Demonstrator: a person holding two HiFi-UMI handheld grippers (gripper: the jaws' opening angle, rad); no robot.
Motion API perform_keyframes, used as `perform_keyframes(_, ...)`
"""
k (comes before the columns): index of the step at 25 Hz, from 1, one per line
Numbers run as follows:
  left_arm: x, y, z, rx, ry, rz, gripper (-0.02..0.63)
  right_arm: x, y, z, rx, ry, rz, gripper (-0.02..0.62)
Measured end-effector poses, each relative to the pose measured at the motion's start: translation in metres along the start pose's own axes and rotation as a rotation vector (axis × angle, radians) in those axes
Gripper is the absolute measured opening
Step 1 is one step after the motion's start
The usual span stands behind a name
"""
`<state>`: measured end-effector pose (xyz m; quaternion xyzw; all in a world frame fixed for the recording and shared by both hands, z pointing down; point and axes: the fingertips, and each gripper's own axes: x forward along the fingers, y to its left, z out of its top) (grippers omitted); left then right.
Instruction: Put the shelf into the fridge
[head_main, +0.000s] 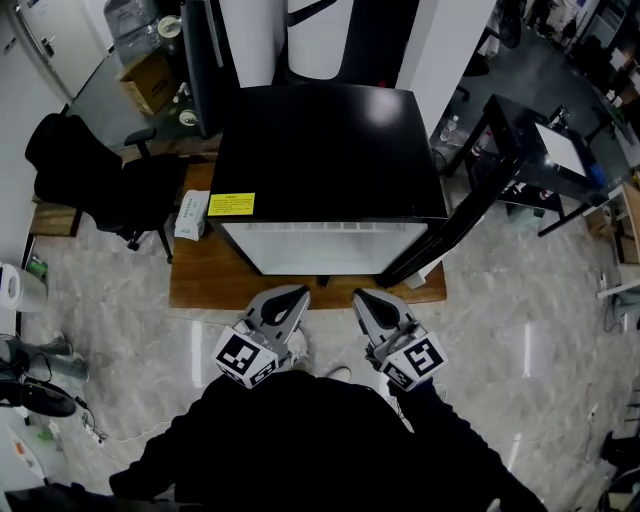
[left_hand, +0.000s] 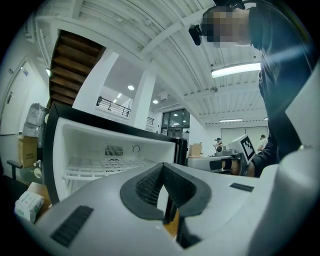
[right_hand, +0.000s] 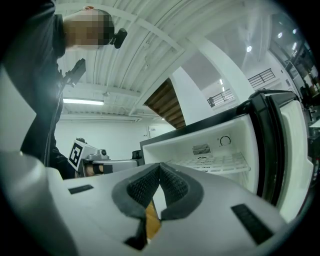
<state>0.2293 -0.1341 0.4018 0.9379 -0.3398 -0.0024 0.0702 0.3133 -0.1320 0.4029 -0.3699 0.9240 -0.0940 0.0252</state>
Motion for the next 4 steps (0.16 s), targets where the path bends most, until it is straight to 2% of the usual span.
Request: perform_keyframes(4,-0.0015,-0.0005,-0.0021,-0.004,0.009,0.004,0.006,-0.0004,0.0004,0.0013,-0.001,-0.009,0.000,0.006)
